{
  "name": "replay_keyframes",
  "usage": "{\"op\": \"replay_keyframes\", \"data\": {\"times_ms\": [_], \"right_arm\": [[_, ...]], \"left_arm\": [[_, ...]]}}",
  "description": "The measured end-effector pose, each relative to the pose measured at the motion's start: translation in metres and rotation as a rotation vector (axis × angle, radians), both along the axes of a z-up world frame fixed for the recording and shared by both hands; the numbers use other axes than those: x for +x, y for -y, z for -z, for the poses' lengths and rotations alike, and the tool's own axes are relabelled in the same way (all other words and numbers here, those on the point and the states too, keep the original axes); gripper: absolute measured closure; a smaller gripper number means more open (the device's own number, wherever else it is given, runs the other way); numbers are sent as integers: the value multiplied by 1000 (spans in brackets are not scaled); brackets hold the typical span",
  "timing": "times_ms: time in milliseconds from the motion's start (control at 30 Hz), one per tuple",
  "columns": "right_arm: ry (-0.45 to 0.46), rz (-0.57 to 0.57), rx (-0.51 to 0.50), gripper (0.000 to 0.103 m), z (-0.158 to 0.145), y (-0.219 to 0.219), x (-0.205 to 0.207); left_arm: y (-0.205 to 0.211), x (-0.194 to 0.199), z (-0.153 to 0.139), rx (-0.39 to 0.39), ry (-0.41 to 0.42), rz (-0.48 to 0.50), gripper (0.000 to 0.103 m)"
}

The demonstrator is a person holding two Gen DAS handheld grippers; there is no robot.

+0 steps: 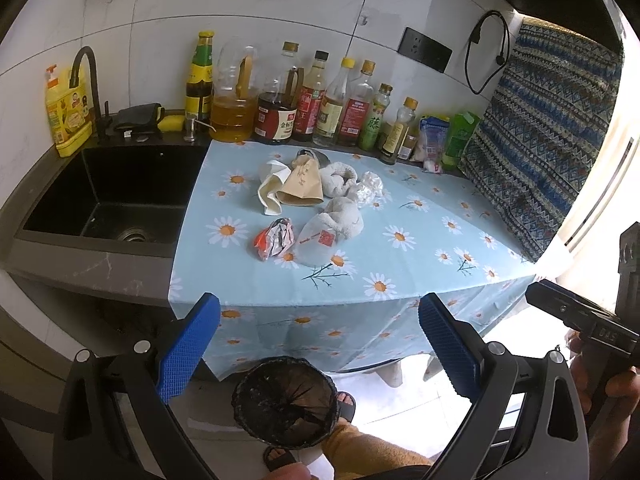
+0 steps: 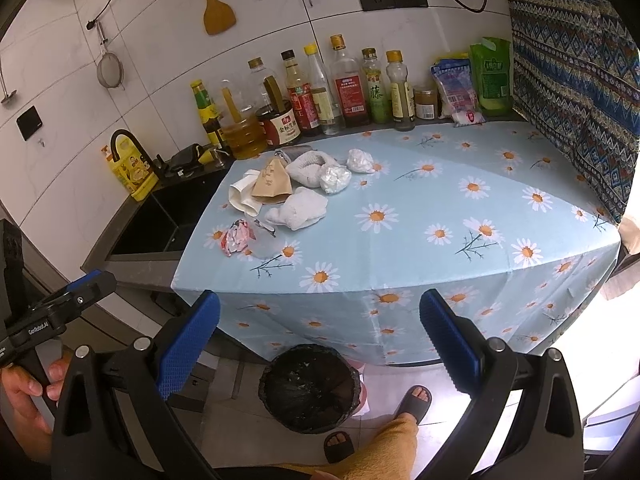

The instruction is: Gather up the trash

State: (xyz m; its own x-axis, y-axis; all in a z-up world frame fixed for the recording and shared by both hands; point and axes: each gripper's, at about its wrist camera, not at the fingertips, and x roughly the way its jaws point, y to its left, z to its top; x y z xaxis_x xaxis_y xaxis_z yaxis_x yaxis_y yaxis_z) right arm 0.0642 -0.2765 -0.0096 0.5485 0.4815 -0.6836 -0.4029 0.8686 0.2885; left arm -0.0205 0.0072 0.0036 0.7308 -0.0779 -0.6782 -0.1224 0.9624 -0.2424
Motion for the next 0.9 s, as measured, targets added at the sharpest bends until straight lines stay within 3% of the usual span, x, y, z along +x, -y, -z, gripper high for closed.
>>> {"op": "replay_keyframes", "data": {"times_ms": [400, 900], "right_arm": [[-14, 2, -3, 4, 3, -6, 4], [-57, -51, -8, 4, 13, -18, 73]], "left_arm": [[-8, 12, 5, -35, -20, 32, 7], [-8, 61, 12, -39, -60, 42, 7]]}}
